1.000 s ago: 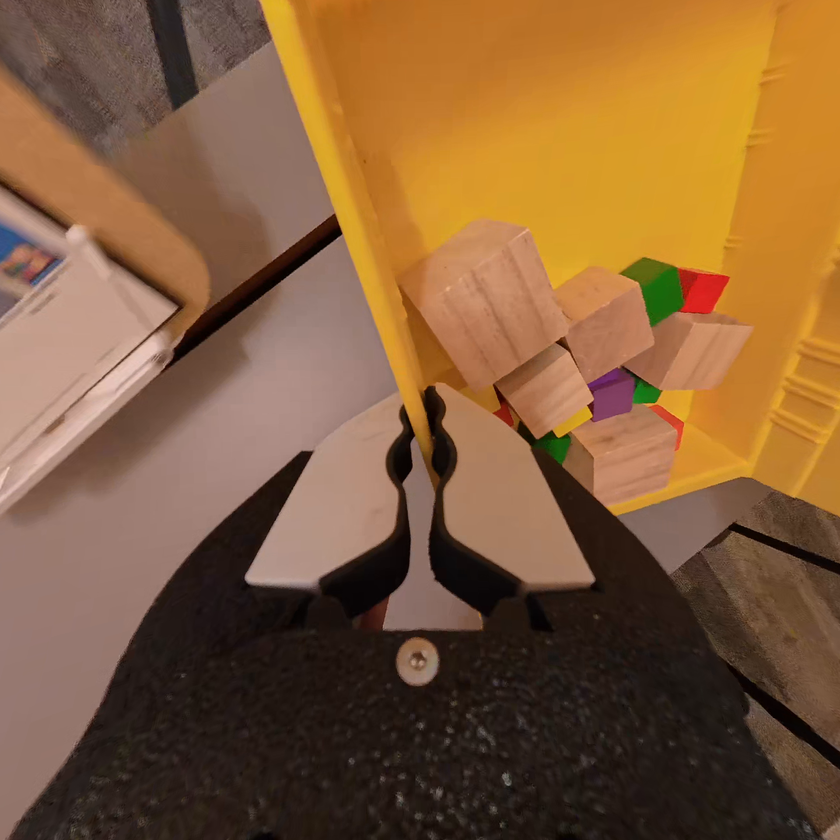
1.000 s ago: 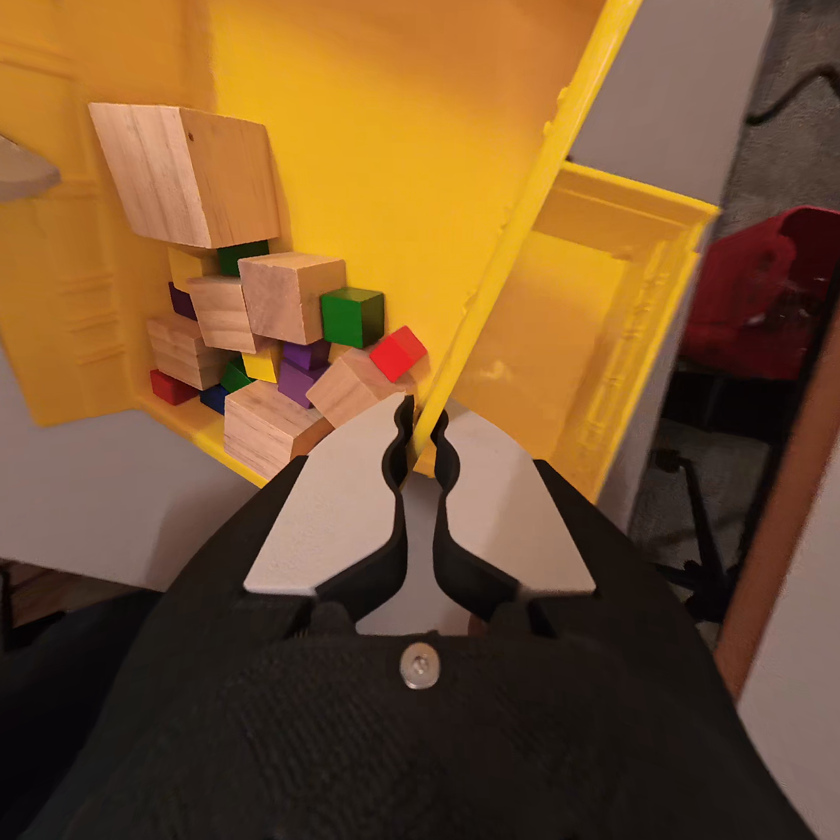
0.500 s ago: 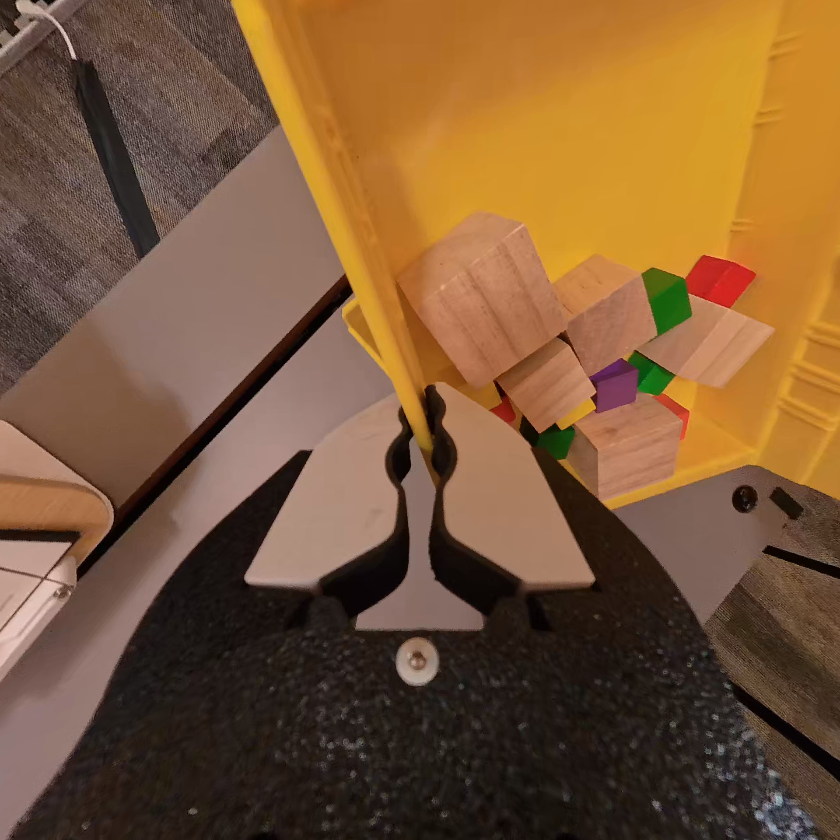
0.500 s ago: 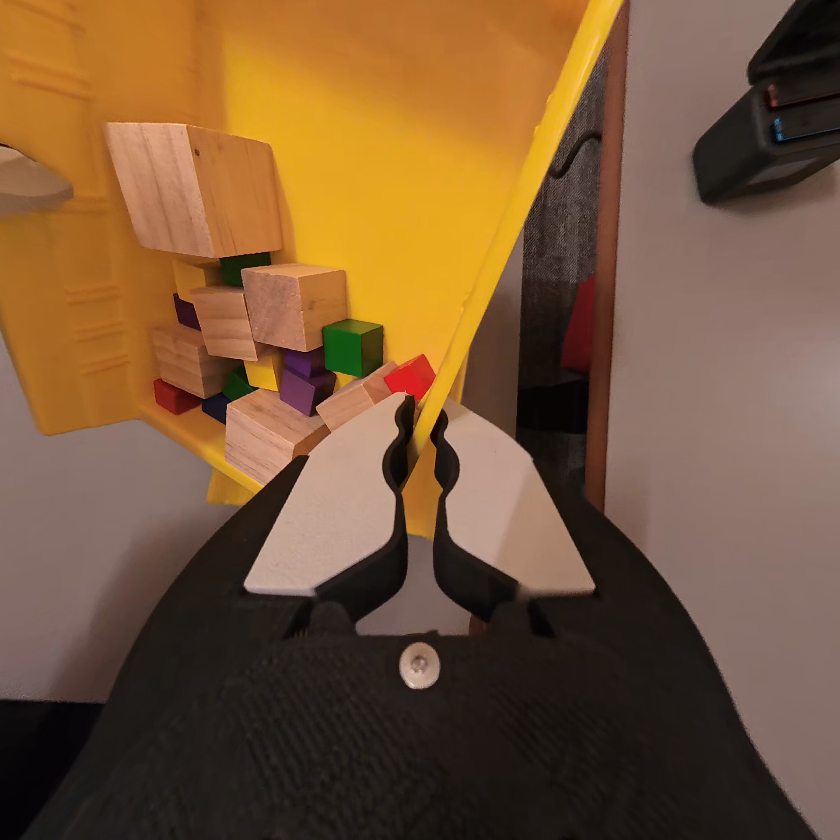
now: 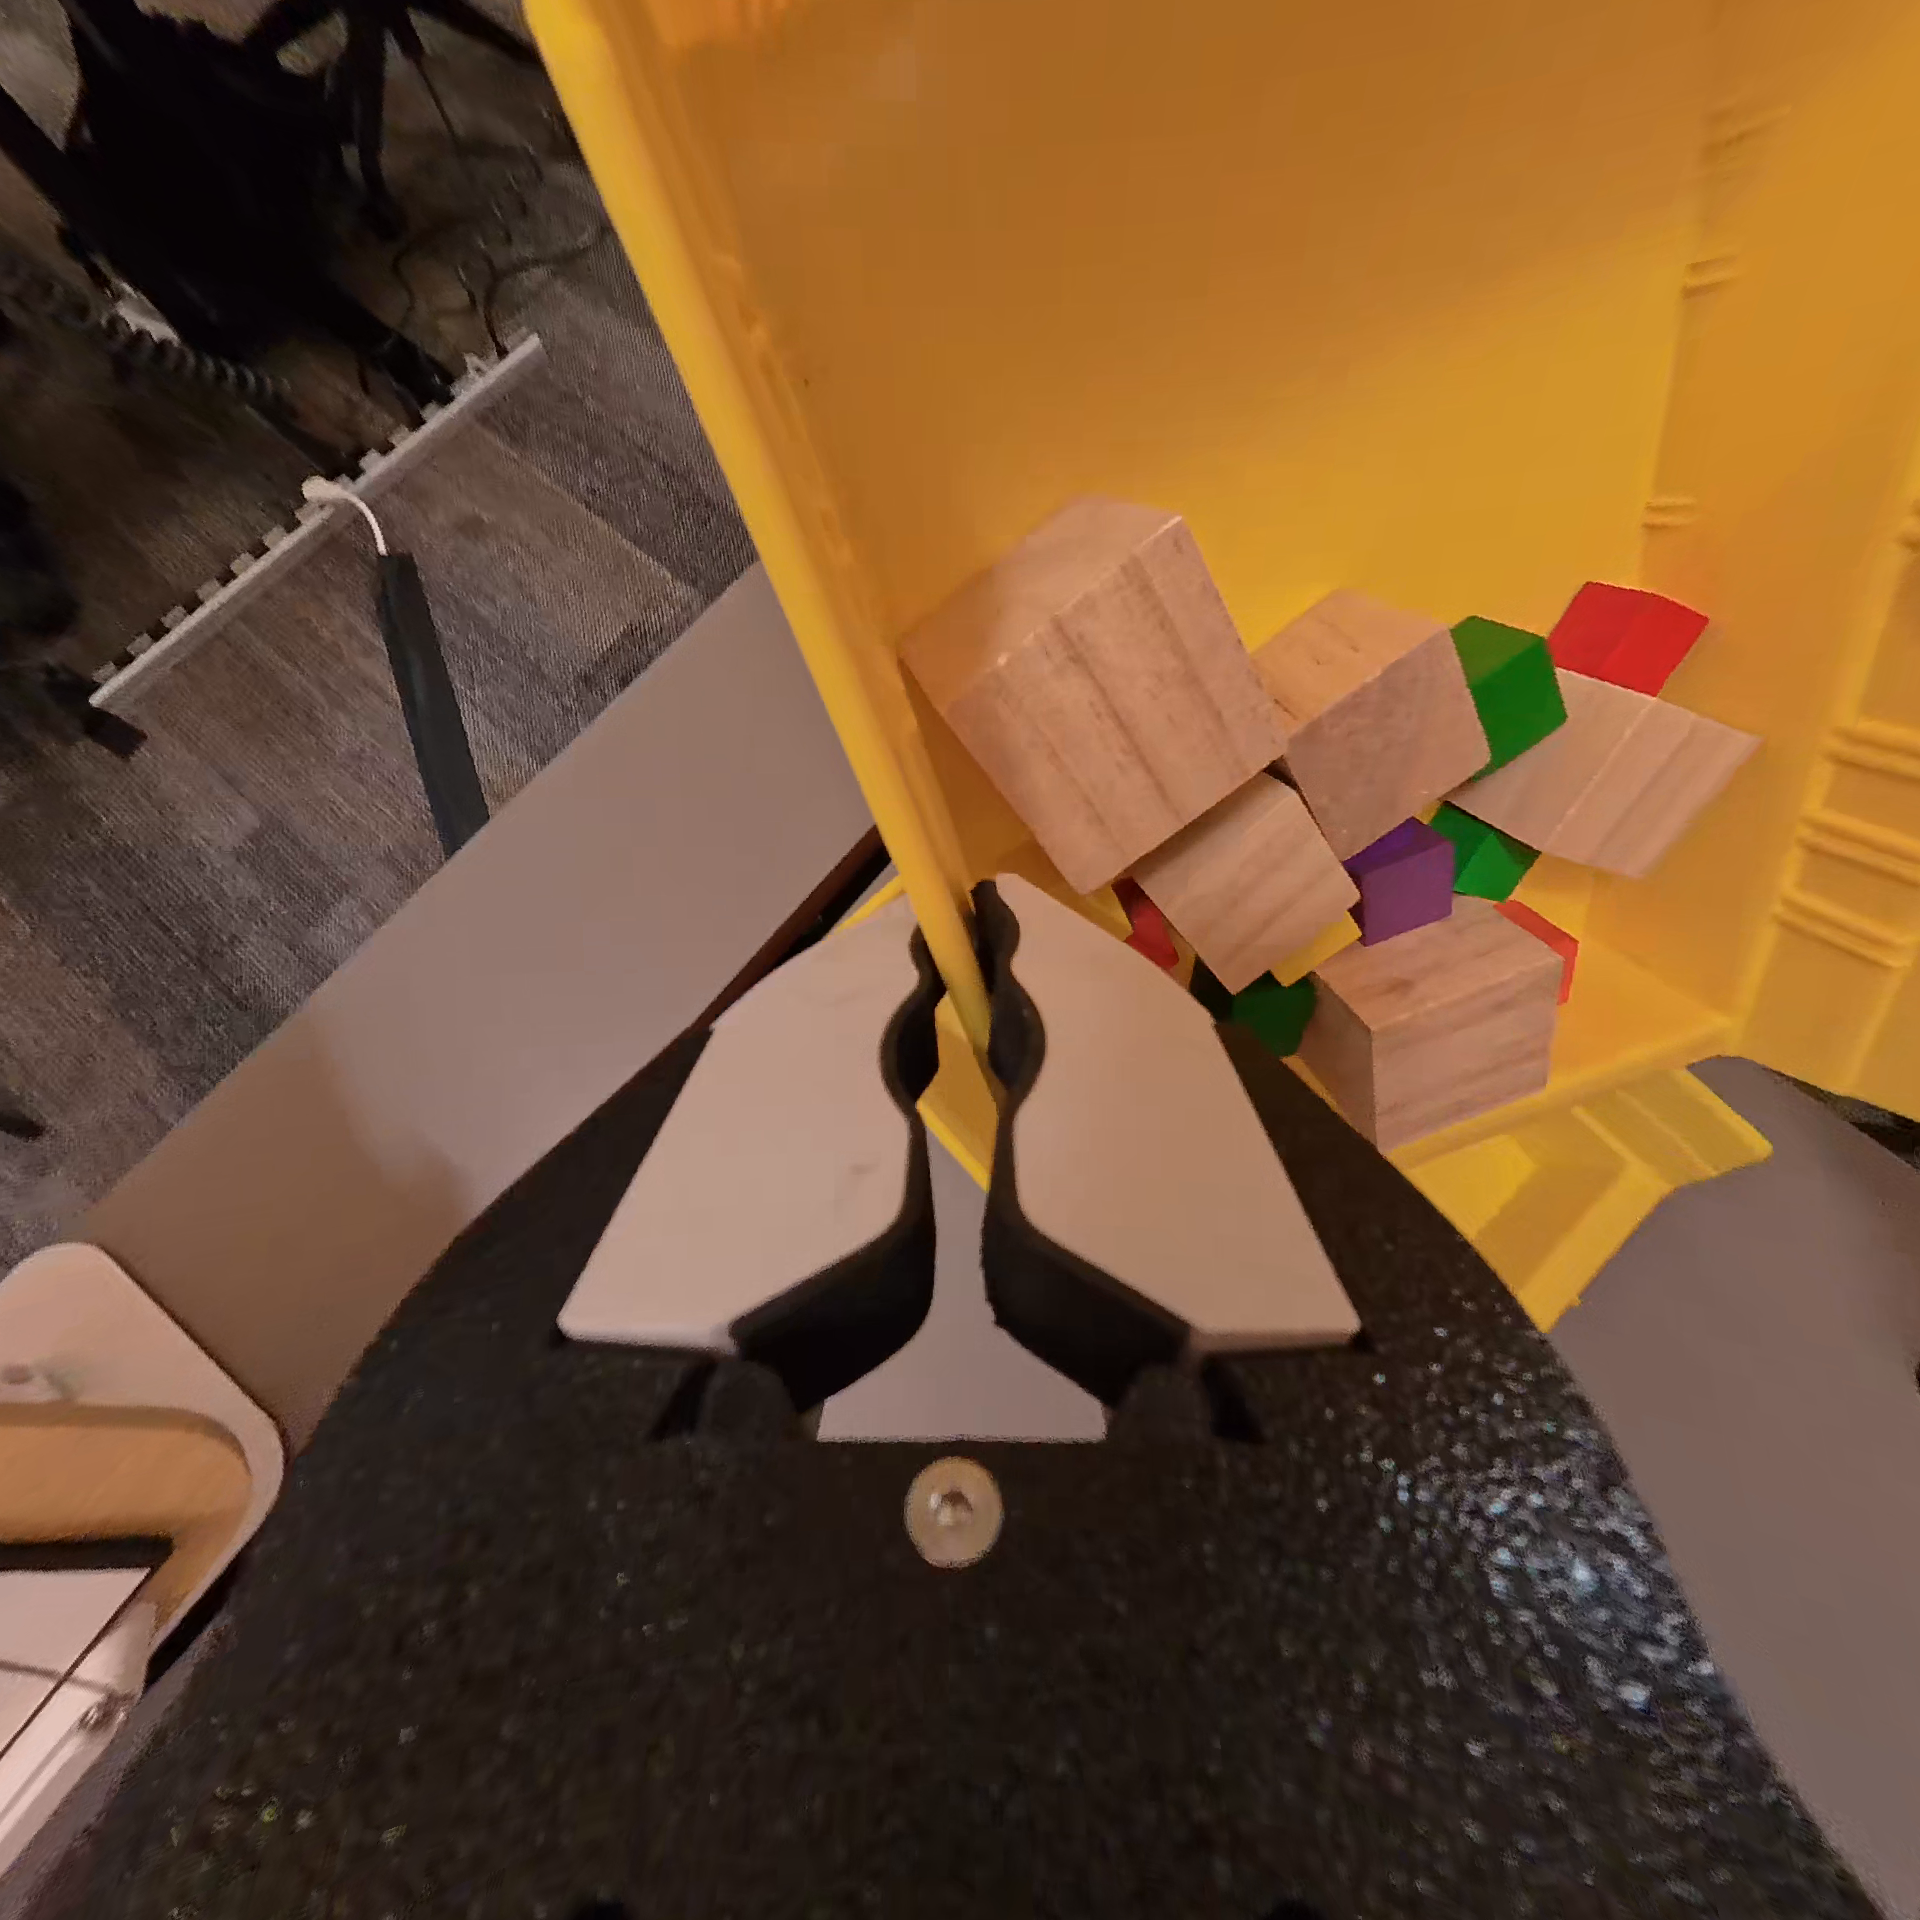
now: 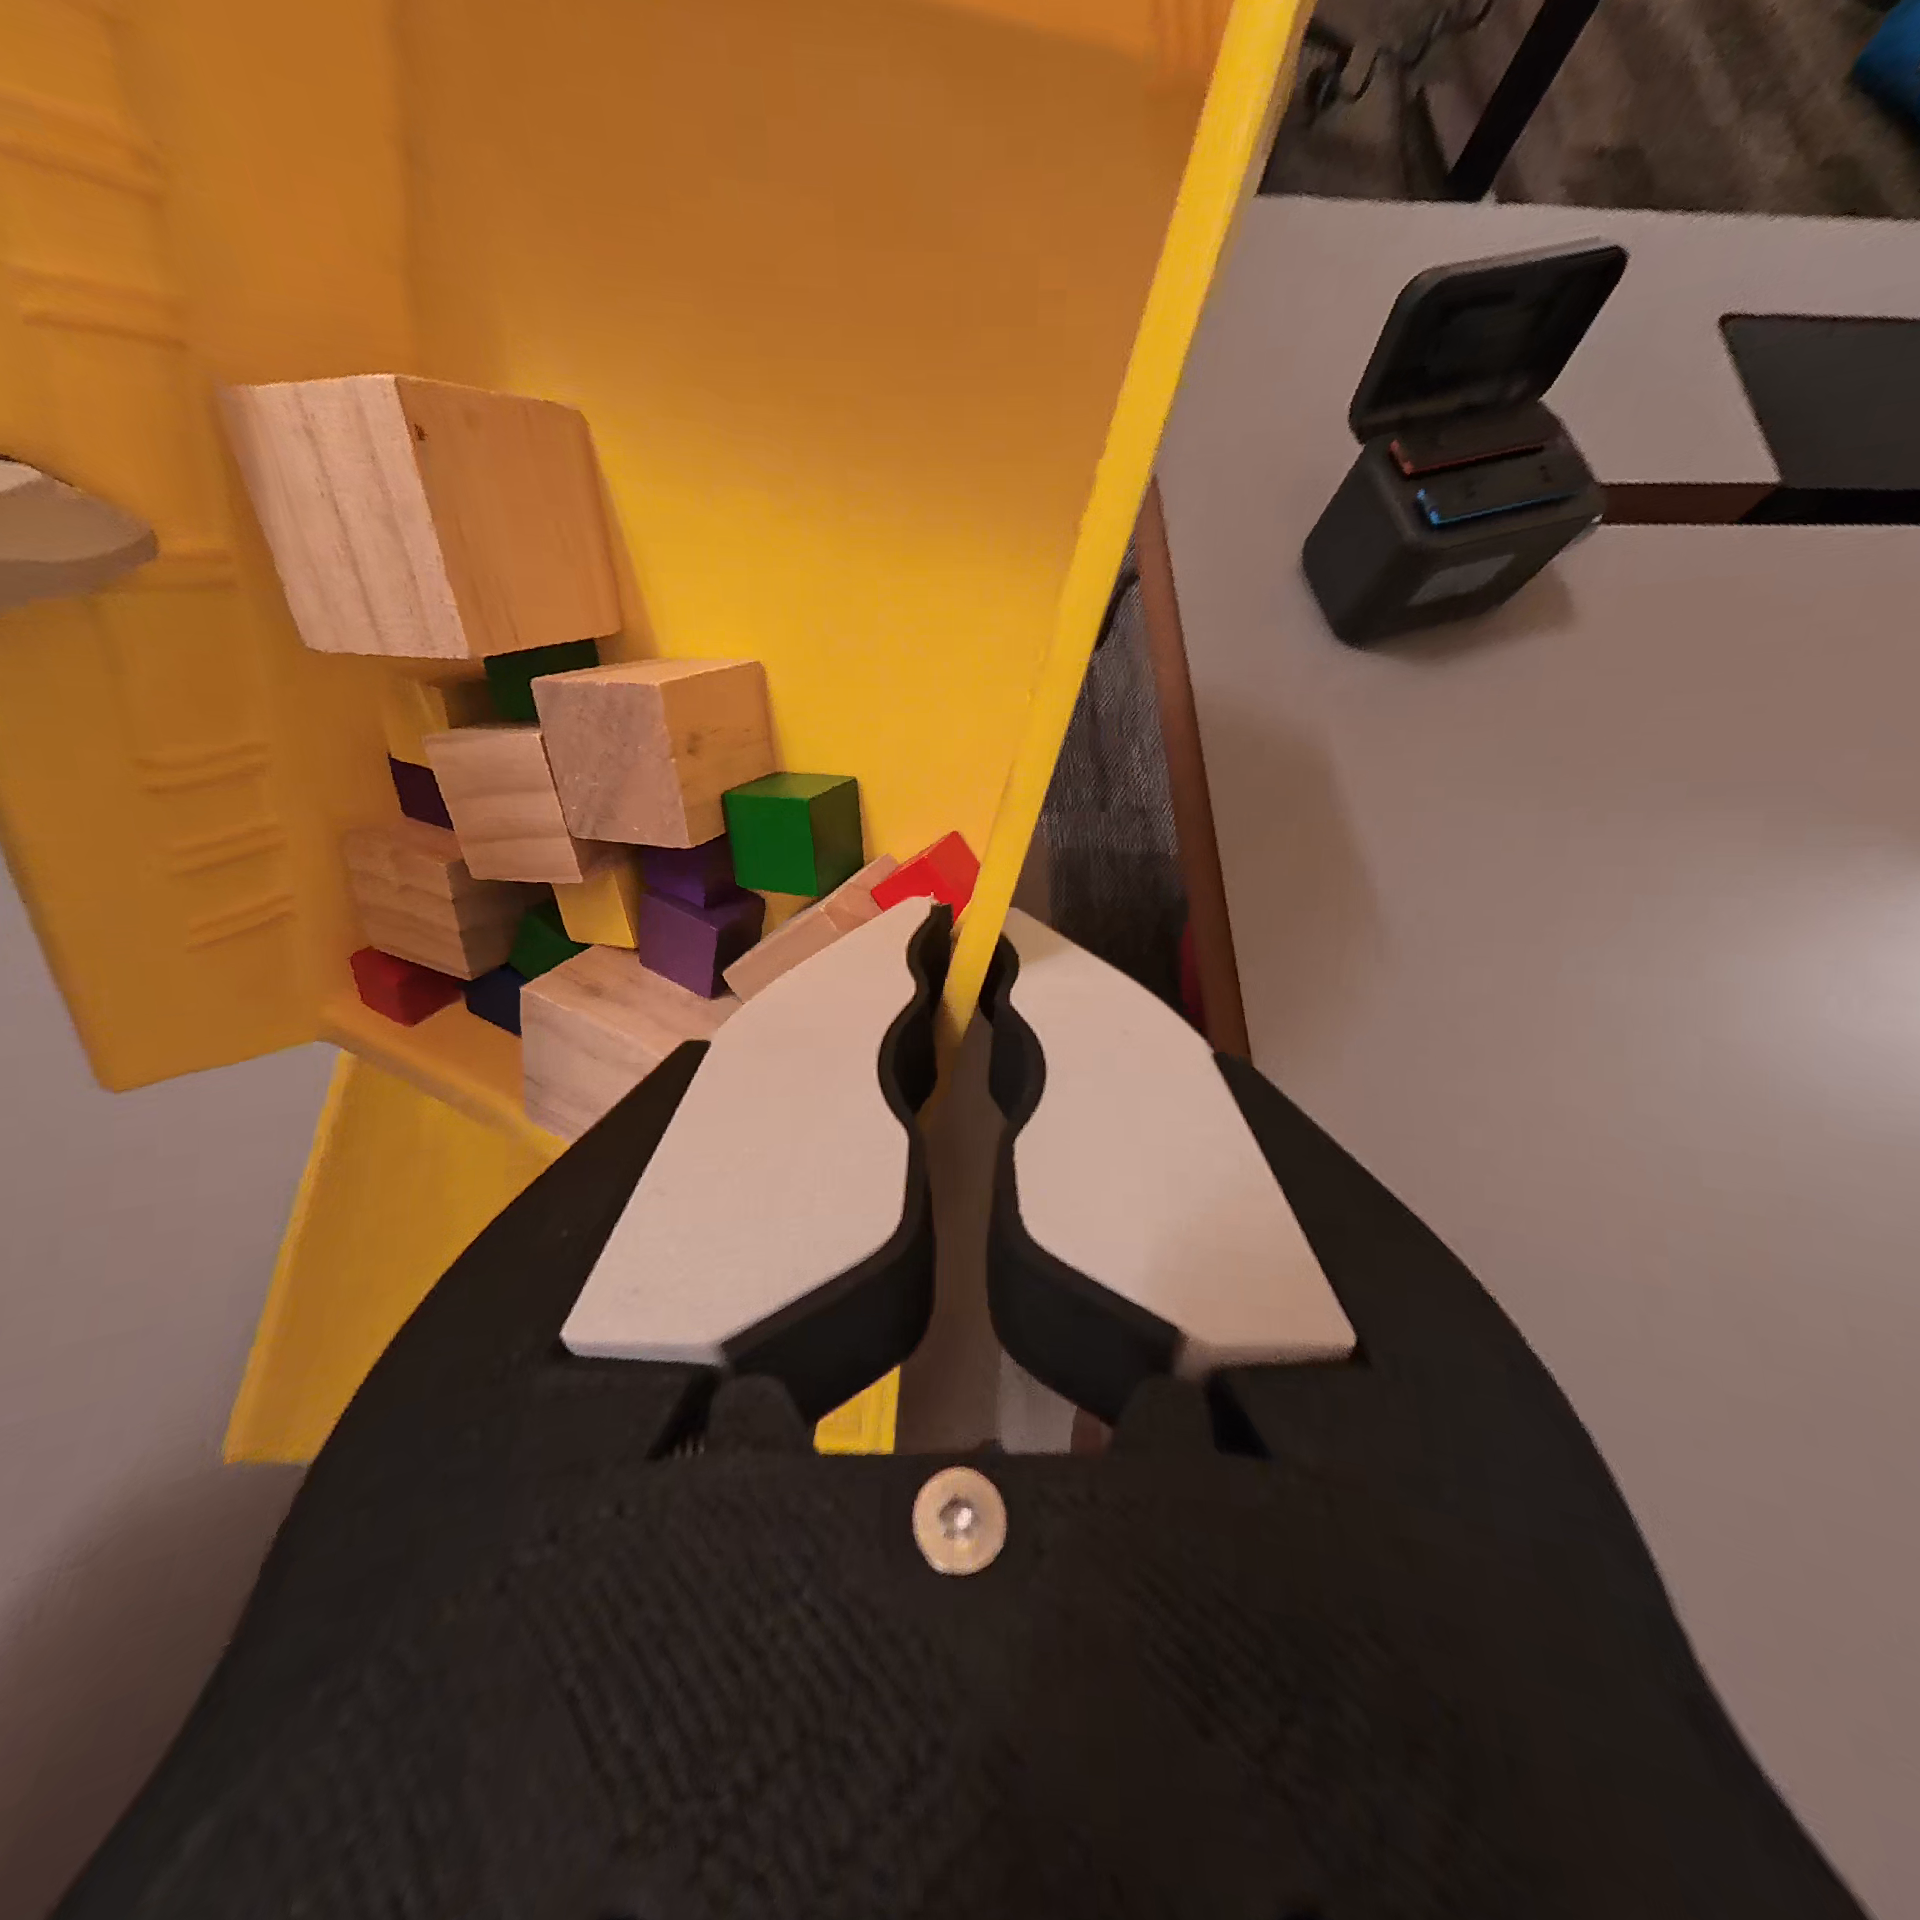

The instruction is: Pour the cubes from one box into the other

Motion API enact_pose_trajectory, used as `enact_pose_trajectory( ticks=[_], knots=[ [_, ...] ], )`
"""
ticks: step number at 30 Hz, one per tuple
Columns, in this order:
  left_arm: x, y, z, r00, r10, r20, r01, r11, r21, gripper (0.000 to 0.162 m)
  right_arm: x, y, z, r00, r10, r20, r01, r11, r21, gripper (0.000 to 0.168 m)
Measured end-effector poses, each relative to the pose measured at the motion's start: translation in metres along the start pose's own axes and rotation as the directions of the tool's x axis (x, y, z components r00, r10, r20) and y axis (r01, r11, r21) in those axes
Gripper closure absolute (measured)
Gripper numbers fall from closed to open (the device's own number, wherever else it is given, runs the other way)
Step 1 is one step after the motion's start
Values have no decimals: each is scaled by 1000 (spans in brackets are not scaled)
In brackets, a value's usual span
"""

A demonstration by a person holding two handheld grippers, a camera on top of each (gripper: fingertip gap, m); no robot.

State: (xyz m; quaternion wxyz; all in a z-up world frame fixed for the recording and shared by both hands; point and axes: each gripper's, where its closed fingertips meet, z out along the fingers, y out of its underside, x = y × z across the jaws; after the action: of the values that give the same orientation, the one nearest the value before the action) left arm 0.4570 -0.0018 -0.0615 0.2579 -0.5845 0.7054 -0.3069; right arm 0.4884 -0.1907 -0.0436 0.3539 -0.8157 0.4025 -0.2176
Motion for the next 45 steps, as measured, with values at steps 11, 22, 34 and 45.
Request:
enact_pose_trajectory(
  ticks=[11,22,34,45],
  knots=[
    [2,-20,-4,1000,18,20,-23,952,305,159,7,-23,-13,991,-2,-135,54,924,379,164],
    [6,-12,-5,1000,-10,25,-2,898,440,159,4,-20,-18,988,139,-70,-67,786,615,162],
    [7,-1,-3,999,-24,35,2,840,542,159,-4,-21,-24,988,154,-11,-87,615,784,160],
    [-2,2,-2,998,-66,-7,56,787,615,158,-14,-32,-25,991,119,56,-110,512,852,158]
  ],
)
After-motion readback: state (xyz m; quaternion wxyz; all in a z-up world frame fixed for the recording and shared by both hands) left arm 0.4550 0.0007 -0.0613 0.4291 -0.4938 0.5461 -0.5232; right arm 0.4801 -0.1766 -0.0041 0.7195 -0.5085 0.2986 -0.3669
